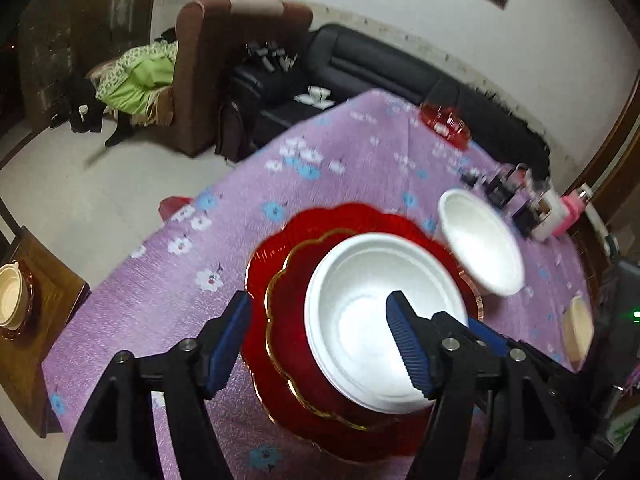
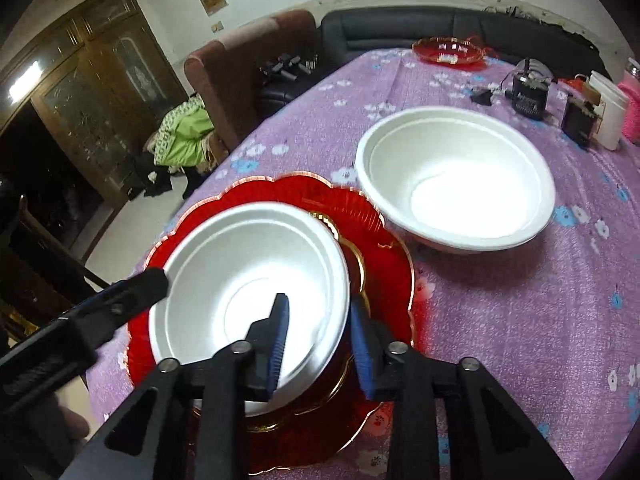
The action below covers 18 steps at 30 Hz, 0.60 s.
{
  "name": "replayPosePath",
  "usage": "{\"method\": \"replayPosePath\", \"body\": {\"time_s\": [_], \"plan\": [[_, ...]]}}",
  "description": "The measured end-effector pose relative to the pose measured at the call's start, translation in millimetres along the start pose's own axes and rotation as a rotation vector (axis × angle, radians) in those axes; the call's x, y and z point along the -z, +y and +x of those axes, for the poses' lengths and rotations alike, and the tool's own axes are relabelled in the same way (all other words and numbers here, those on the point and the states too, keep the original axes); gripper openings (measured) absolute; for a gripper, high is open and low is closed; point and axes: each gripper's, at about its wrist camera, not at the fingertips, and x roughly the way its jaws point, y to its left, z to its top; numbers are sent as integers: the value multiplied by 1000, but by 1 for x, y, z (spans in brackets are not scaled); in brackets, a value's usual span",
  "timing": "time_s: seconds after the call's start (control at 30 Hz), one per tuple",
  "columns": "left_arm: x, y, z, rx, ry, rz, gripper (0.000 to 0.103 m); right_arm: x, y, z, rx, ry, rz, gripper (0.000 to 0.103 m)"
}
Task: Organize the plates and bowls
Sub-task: 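Lower the white bowl onto the stacked red plates and open both grippers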
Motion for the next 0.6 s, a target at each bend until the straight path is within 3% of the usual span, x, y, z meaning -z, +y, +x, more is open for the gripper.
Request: {"method": "replayPosePath", "body": {"time_s": [0.33,0.6], "plan": [[9,-10,-45,47,-96,-5,74,3,-1,-47,-12,-125,-9,42],[27,-25,-62,54,-147,-17,75,25,-8,-71,-13,-160,9,44]]}}
